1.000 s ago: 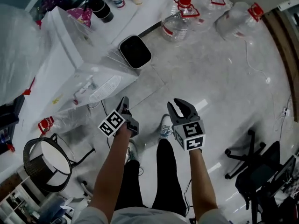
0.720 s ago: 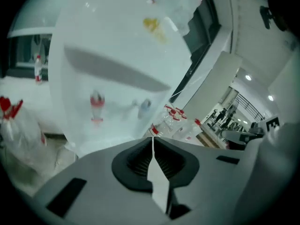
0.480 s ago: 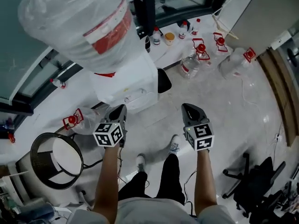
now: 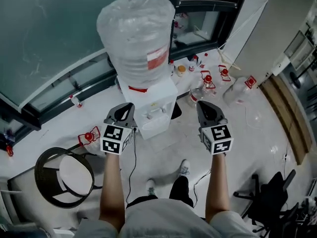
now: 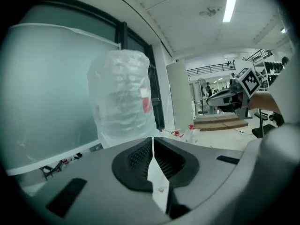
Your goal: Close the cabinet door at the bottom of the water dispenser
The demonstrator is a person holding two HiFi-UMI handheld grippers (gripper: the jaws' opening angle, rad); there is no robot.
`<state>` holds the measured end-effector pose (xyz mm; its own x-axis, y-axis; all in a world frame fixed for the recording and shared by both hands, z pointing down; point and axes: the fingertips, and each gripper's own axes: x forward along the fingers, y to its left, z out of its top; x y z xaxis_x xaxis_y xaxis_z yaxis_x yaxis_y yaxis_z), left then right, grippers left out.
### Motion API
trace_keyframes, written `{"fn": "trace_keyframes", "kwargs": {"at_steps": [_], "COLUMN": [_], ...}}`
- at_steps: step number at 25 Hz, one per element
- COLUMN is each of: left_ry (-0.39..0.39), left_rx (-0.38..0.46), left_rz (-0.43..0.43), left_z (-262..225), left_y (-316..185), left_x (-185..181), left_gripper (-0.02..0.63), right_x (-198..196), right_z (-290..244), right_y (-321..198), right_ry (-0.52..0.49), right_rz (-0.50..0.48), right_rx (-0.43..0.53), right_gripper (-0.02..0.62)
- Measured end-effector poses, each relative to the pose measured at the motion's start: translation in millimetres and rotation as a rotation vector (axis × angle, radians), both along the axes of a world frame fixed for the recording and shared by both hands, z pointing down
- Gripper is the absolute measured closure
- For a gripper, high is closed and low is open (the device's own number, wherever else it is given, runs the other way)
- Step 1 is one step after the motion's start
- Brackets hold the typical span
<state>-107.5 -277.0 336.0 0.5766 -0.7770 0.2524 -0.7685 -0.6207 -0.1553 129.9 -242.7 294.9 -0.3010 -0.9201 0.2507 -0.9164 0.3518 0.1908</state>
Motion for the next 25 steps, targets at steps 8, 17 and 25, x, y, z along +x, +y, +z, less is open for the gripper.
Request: {"fn": "trace_keyframes", "kwargs": {"at_steps": [8,17,25], "left_ry": [0.051,0.051,0.016], "left_rx": [0.154,0.245,0.27], "left_rz": [0.052,0.109,0.131], "left_z": [-100,-141,-149], "left_y": [51,105,122], "left_x": [-25,-34,-33], "left_gripper": [0.579,0.578,0.578], "right_x": [-49,-98,-116], "right_z": [-84,-122,-117], "right_y": [57,97,108], "right_ry": [0.102,0.119,0.104], "right_rz": [-0.035,-0.112,-0.163], "right_rx": [0.125,0.207,0.2], "right_gripper": [0.568,0.568,0.568]}}
